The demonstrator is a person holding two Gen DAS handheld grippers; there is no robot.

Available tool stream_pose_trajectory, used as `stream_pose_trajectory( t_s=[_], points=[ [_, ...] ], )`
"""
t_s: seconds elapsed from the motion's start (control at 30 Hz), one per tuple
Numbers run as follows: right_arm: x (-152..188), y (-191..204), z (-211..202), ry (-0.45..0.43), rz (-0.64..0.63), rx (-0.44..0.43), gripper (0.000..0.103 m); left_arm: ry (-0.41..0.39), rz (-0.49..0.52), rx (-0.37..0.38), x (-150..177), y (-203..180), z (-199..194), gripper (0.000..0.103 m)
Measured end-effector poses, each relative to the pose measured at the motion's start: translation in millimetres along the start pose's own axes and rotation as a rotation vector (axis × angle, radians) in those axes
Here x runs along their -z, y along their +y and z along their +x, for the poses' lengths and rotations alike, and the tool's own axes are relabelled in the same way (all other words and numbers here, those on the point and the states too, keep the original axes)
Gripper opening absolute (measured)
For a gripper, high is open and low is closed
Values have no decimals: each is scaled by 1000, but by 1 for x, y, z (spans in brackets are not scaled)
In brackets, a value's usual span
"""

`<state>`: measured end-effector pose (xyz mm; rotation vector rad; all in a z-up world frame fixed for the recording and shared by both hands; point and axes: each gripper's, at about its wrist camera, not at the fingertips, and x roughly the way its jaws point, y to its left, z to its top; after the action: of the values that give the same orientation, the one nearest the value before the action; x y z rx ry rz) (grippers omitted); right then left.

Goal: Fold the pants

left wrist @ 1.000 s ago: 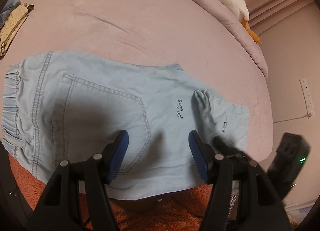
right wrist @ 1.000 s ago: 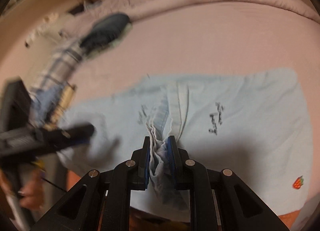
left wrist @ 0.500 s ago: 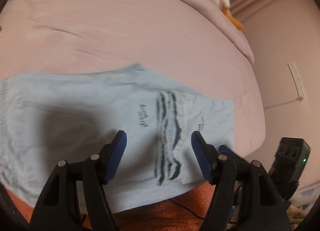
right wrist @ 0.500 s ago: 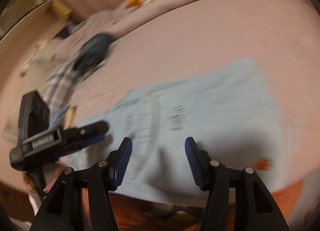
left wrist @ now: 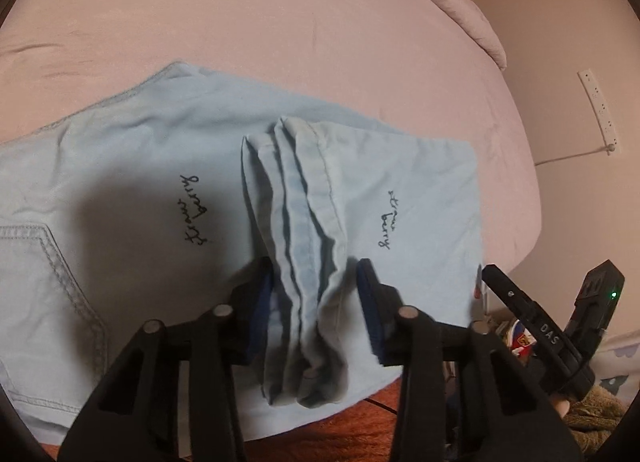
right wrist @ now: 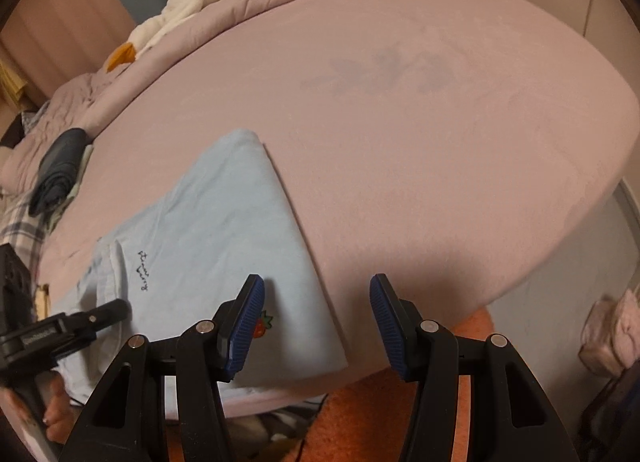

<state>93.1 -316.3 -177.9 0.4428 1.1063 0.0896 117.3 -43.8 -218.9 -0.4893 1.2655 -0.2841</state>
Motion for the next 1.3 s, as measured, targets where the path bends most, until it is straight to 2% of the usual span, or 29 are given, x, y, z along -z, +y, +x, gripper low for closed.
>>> stream_pose_trajectory(
  t_s=[0.03,0.07,0.1,0.13,0.3,0.5,0.63,0.73,0.93,1.07,1.3],
  points=[
    [1,0,1,7,5,-9,55,-7,9,-17,1,0,0,22],
    [2,0,2,13,5,-13,55,-9,11,-19,2,-1,0,20],
    [2,0,3,18,4,-15,55,-5,5,-2,3,1,0,13],
    [2,0,1,23,2,-11,55,0,-15,21,4,3,-1,12],
    [0,9,0,25,-24,-13,55,-49,-12,19,10,0,-22,11],
    [2,13,8,52,-36,-17,55,-90,-3,-34,11,7,-33,12],
    [3,15,16,80,-44,-19,55,-29,-43,-51,11,23,-13,17],
    [3,16,15,82,-48,-15,55,-40,-40,-37,13,23,-16,17],
    [1,16,14,107,-50,-25,55,0,-44,-24,24,21,-23,28],
    [7,16,12,126,-50,-45,55,19,-77,0,35,26,-24,27],
    [13,16,18,130,-63,-50,55,-5,-109,10,40,29,-22,27]
  ],
)
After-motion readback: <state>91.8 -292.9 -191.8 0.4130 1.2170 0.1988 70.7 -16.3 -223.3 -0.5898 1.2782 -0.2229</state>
